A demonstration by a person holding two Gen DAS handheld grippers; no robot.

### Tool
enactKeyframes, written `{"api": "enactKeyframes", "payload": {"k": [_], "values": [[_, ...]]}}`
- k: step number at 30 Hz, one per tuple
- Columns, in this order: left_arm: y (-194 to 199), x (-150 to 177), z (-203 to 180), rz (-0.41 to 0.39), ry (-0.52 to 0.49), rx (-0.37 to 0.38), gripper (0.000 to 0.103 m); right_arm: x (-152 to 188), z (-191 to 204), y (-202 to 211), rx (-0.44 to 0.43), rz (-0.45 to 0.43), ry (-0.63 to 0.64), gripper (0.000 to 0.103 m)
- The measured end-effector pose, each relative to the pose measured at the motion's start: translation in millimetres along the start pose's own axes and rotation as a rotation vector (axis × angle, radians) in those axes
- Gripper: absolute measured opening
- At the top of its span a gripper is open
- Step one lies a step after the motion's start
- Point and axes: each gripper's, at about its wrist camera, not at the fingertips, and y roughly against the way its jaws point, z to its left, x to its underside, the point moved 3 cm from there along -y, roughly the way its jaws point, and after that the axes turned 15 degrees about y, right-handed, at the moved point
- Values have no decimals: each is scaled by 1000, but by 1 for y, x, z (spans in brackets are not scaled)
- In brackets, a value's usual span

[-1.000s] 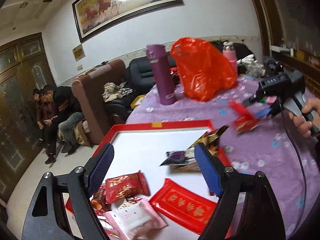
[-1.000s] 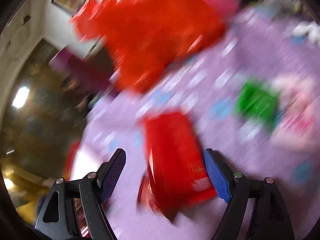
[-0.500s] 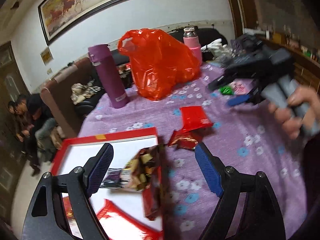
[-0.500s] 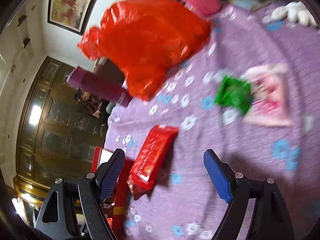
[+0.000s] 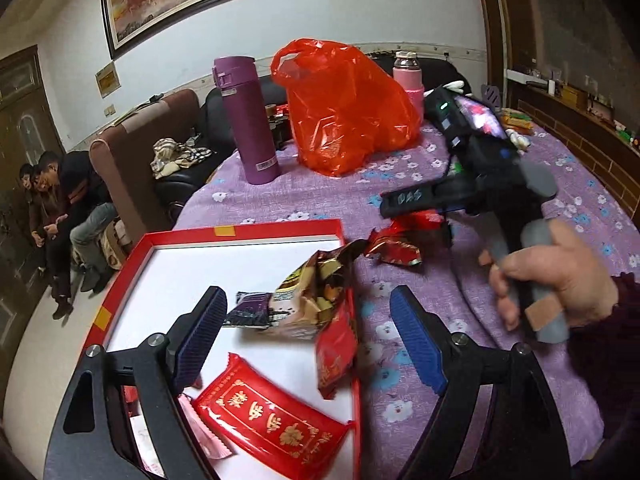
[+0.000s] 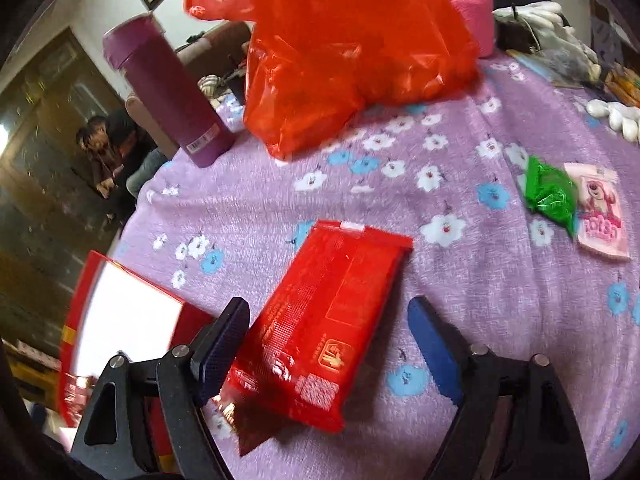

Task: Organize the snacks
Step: 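Move both open tools back over the table toward the red packets, then grasp the red-gold candy with left tool while right grasps the long red packet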

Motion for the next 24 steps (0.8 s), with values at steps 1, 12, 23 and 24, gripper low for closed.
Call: {"api": "enactKeyframes", "payload": {"k": [1,12,23,24], "values": [[0,-1,-1,5,6,11,84,-1,3,-2,7,-3,16,81],[-40,-24,-53,212,172,137,84,10,-65,20,93,61,-39,50],[-116,-26,-70,365,369,-91,84,13,-104,27,-25,39,-175,31],[-119,-24,-67,374,386,-101,84,13,-105,28,-55,37,-194,31]]}}
